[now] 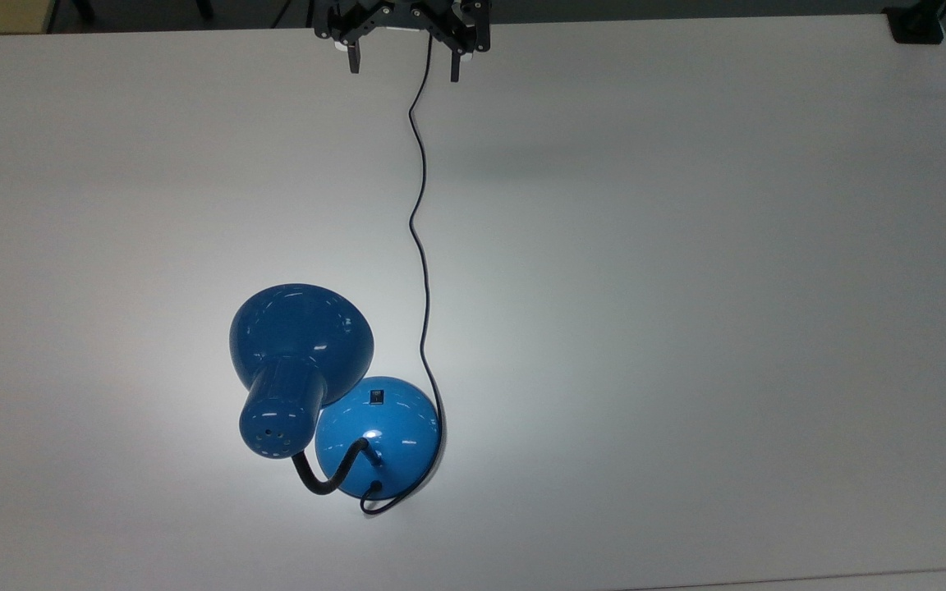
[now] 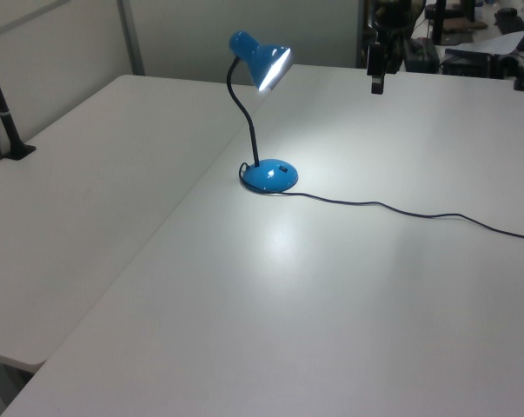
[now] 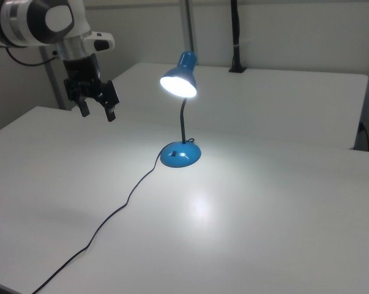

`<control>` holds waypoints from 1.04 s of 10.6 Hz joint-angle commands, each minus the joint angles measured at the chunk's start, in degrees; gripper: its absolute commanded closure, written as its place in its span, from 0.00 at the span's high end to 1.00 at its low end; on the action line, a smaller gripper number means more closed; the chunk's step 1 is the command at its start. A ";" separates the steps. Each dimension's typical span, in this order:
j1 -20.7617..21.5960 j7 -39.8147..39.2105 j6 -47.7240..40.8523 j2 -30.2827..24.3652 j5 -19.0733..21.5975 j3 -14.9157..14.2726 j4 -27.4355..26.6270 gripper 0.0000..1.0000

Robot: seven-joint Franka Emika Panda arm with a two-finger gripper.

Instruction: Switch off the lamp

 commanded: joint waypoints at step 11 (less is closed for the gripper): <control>0.21 -2.44 -0.65 -0.18 0.92 -0.31 -0.15 0.34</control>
